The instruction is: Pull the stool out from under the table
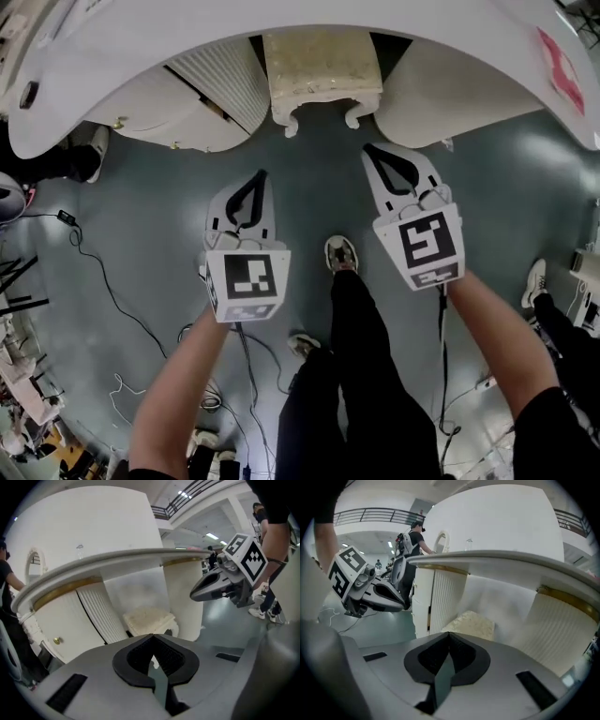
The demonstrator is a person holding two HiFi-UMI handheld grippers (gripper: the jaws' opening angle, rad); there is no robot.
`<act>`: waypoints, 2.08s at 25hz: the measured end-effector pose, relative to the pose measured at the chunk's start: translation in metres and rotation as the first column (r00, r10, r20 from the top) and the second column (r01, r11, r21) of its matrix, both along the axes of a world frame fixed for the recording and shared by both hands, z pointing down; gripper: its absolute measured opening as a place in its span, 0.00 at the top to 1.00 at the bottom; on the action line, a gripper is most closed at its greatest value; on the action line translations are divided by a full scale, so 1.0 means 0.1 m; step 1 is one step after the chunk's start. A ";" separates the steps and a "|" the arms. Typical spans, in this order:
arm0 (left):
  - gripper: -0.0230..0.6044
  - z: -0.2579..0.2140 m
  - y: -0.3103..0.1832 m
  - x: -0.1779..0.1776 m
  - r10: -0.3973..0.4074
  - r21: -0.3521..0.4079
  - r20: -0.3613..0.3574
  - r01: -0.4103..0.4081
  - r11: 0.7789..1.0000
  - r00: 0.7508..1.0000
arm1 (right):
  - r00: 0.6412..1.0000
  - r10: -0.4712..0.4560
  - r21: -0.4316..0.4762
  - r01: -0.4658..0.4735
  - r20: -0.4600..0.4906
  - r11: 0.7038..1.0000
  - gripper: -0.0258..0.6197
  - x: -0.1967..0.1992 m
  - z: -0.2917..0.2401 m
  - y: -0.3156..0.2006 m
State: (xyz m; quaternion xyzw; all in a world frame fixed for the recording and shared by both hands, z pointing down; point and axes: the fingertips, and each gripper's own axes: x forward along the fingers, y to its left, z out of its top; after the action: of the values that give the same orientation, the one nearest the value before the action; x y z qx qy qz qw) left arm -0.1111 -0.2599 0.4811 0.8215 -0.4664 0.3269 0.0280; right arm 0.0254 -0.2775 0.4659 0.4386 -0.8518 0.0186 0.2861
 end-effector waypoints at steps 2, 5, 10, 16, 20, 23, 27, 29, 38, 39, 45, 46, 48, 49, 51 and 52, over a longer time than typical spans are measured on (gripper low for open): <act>0.95 0.27 -0.23 0.00 -0.048 -0.021 -0.016 0.048 0.999 0.999 | 0.998 0.024 -0.004 -0.024 -0.053 1.000 0.95 0.16 0.26 -0.16; 0.95 0.70 -0.70 -0.04 -0.147 -0.042 -0.039 0.145 0.989 0.988 | 0.989 0.046 -0.030 -0.050 -0.139 0.998 0.95 0.43 0.76 -0.44; 0.64 1.31 -1.17 -0.05 -0.255 -0.064 -0.077 0.251 0.966 0.964 | 0.978 0.113 -0.075 -0.128 -0.173 0.989 0.66 0.72 1.44 -0.75; 0.52 2.03 -1.52 0.07 -0.270 -0.104 -0.042 0.265 0.959 0.962 | 0.941 0.229 -0.146 -0.270 -0.251 0.952 0.62 0.97 2.20 -1.28; 0.49 2.40 -1.79 -0.03 -0.292 -0.102 -0.024 0.288 0.952 0.956 | 0.920 0.249 -0.179 -0.312 -0.303 0.933 0.59 1.03 2.63 -1.56; 0.48 2.62 -1.89 0.02 -0.280 -0.097 -0.067 0.273 0.957 0.958 | 0.903 0.278 -0.181 -0.349 -0.328 0.919 0.58 1.16 2.83 -1.72; 0.49 2.58 -1.90 0.04 -0.278 0.007 -0.136 0.281 0.960 0.951 | 0.907 0.290 -0.164 -0.350 -0.307 0.922 0.57 1.06 2.89 -1.81; 0.49 2.59 -1.88 0.04 -0.271 0.036 -0.100 0.275 0.961 0.958 | 0.904 0.310 -0.148 -0.363 -0.293 0.920 0.58 1.06 2.86 -1.83; 0.49 2.79 -2.01 0.22 -0.263 -0.046 0.000 0.262 0.964 0.965 | 0.916 0.307 -0.183 -0.358 -0.259 0.916 0.63 1.10 2.87 -1.79; 0.53 2.77 -2.05 0.21 -0.274 -0.046 0.000 0.273 0.961 0.962 | 0.916 0.307 -0.183 -0.358 -0.257 0.916 0.63 1.10 2.86 -1.79; 0.55 2.77 -1.92 0.19 -0.275 -0.053 0.017 0.275 0.960 0.961 | 0.925 0.303 -0.227 -0.353 -0.228 0.908 0.63 1.05 2.89 -1.63; 0.55 2.77 -1.87 0.18 -0.270 -0.055 0.022 0.271 0.961 0.962 | 0.925 0.303 -0.224 -0.353 -0.228 0.908 0.63 1.04 2.89 -1.58; 0.55 2.74 -1.80 0.14 -0.267 -0.048 0.025 0.268 0.962 0.963 | 0.925 0.306 -0.210 -0.353 -0.226 0.912 0.64 1.01 2.86 -1.51; 0.56 2.74 -1.76 0.12 -0.268 -0.046 0.026 0.269 0.962 0.963 | 0.925 0.307 -0.209 -0.353 -0.224 0.912 0.64 0.99 2.85 -1.47; 0.56 2.75 -1.63 0.07 -0.272 -0.062 0.037 0.274 0.960 0.962 | 0.924 0.308 -0.212 -0.356 -0.228 0.910 0.64 0.96 2.85 -1.35; 0.56 2.76 -1.56 0.06 -0.272 -0.075 0.045 0.275 0.959 0.961 | 0.928 0.302 -0.232 -0.349 -0.216 0.908 0.64 0.92 2.86 -1.27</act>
State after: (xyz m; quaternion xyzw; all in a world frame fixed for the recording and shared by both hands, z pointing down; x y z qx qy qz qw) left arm -0.1052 -0.4157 0.7571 0.7416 -0.5624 0.3524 0.0981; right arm 0.1174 -0.4043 0.7523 0.5324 -0.7274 0.1421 0.4089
